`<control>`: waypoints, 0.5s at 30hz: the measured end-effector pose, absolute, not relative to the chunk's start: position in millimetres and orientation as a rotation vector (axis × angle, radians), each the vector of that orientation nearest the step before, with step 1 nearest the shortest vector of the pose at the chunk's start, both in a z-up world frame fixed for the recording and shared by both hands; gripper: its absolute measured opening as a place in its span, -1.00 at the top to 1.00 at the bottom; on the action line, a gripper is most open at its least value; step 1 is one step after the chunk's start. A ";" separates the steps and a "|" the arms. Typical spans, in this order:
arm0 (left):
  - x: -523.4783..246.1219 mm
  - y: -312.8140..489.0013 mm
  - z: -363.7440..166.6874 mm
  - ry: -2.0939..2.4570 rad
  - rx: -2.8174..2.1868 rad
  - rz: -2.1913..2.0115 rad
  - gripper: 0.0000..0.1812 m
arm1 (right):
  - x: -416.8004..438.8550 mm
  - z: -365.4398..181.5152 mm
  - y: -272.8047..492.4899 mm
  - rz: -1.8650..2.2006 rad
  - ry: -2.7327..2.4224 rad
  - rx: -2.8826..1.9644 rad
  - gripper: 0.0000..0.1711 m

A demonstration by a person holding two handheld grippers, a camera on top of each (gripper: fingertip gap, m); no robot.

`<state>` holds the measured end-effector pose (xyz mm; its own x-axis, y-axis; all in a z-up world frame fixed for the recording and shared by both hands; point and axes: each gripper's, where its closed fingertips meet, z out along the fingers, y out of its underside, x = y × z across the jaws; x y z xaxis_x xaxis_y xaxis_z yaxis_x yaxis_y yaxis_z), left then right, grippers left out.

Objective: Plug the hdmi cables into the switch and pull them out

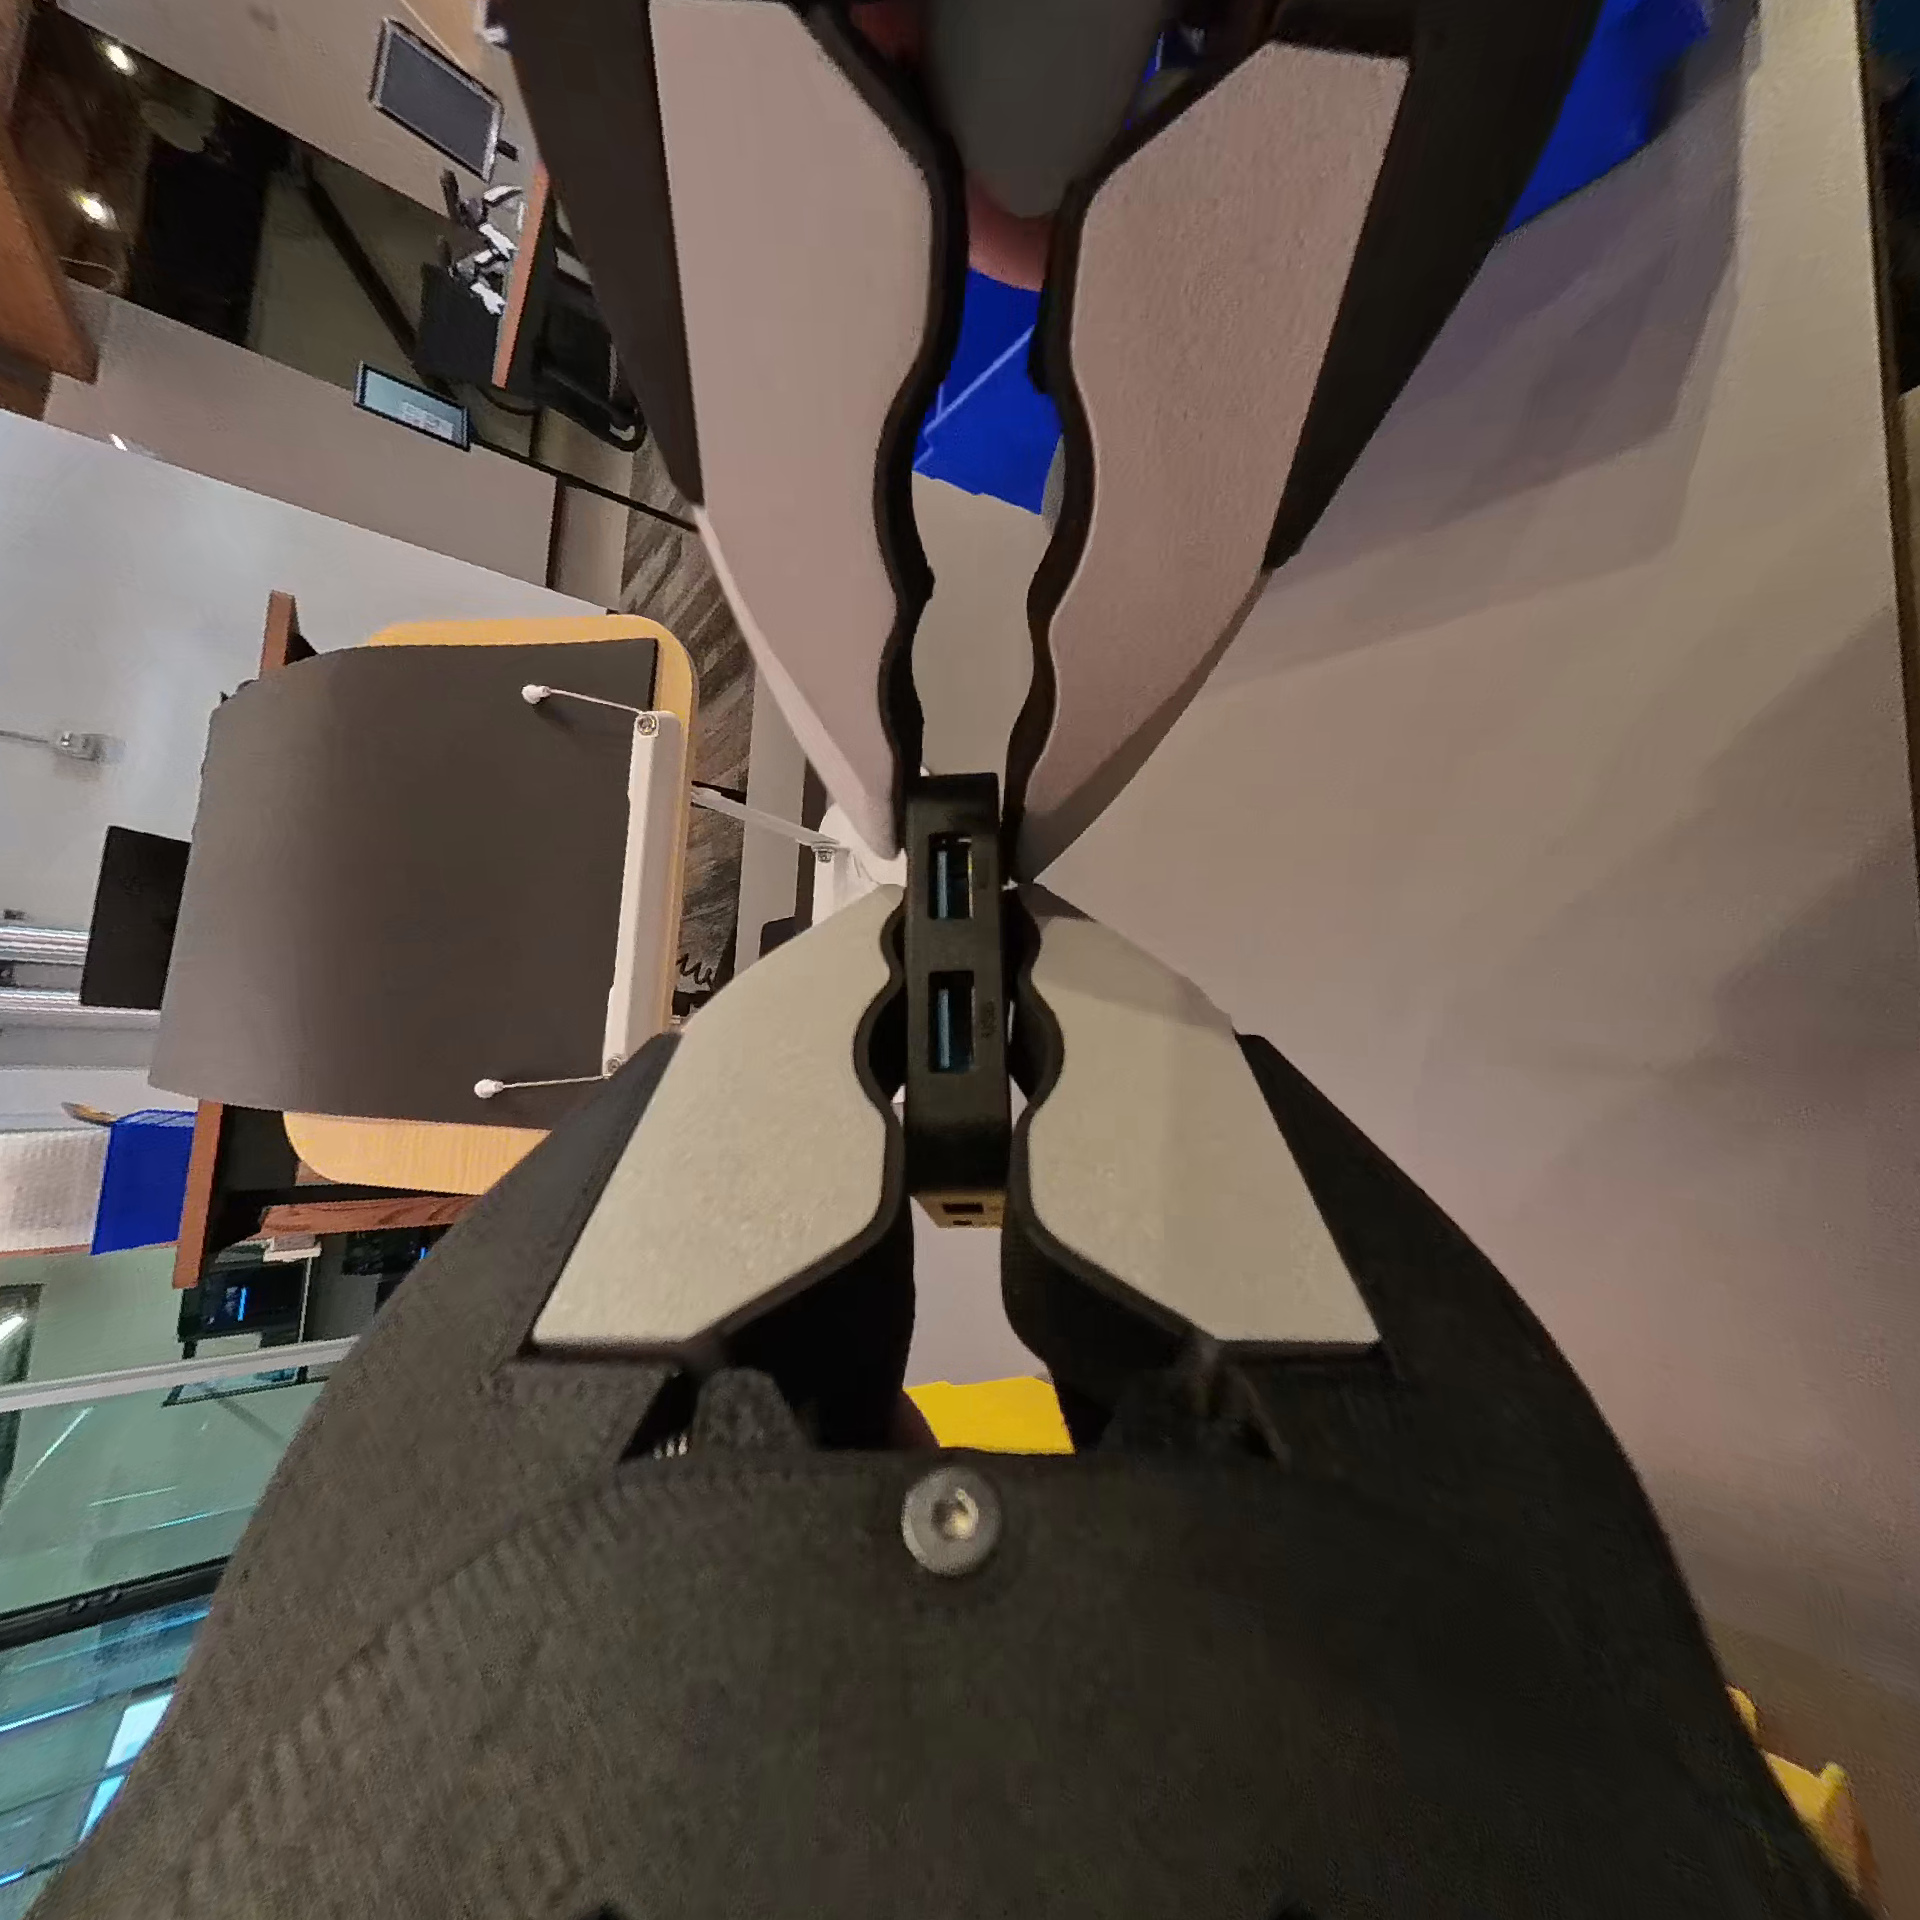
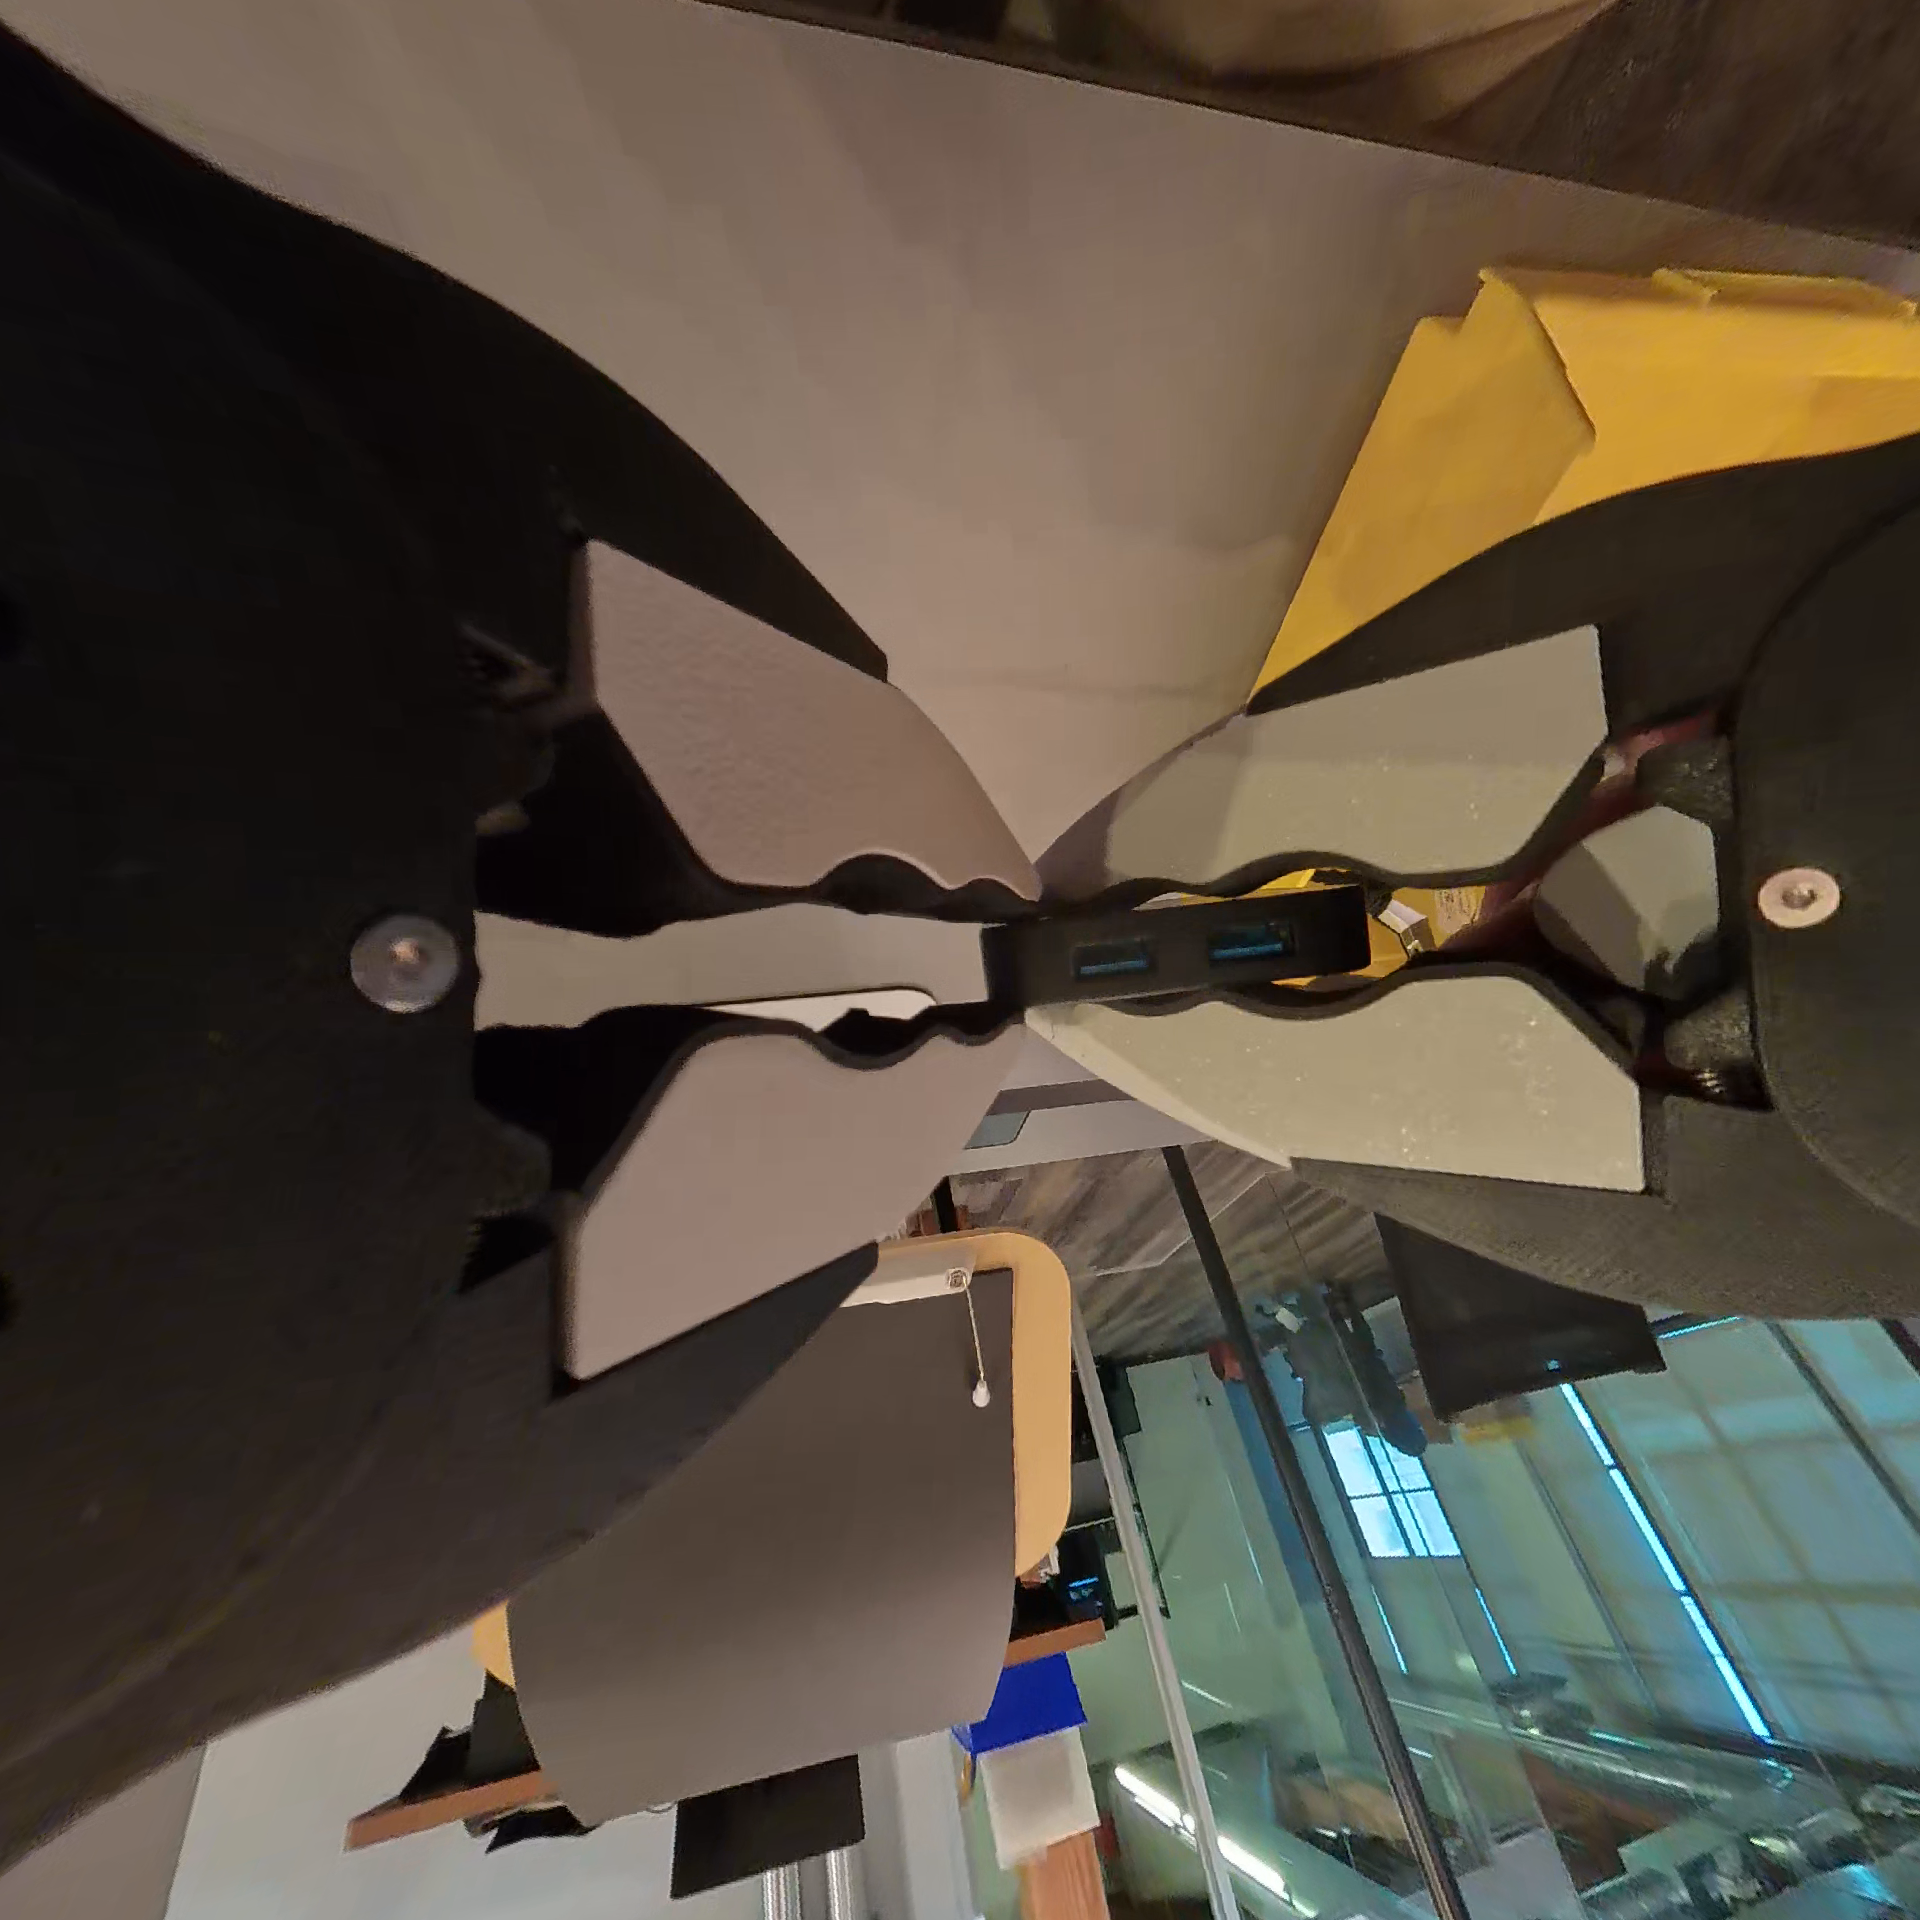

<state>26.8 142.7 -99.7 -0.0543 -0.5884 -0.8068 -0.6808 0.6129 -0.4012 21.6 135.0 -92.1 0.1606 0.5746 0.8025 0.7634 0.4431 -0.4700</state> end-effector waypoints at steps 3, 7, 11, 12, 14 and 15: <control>27.7 140.2 -102.8 1.750 -1.041 0.097 0.85 | 22.0 -93.8 131.5 -0.219 -1.544 -1.210 0.85; 29.9 138.4 -102.9 1.749 -1.053 0.072 0.85 | 24.7 -93.6 129.7 -0.176 -1.546 -1.243 0.86; 28.6 144.7 -94.6 1.696 -1.063 0.093 0.80 | 35.6 -88.2 133.1 -0.168 -1.514 -1.279 0.86; 26.8 147.8 -92.0 1.679 -1.066 0.106 0.78 | 40.1 -86.7 134.8 -0.170 -1.503 -1.290 0.86; 22.4 152.1 -87.5 1.656 -1.078 0.109 0.77 | 51.0 -82.6 138.9 -0.171 -1.476 -1.313 0.86; 19.4 155.3 -83.7 1.637 -1.079 0.121 0.76 | 58.9 -79.4 141.9 -0.180 -1.459 -1.326 0.86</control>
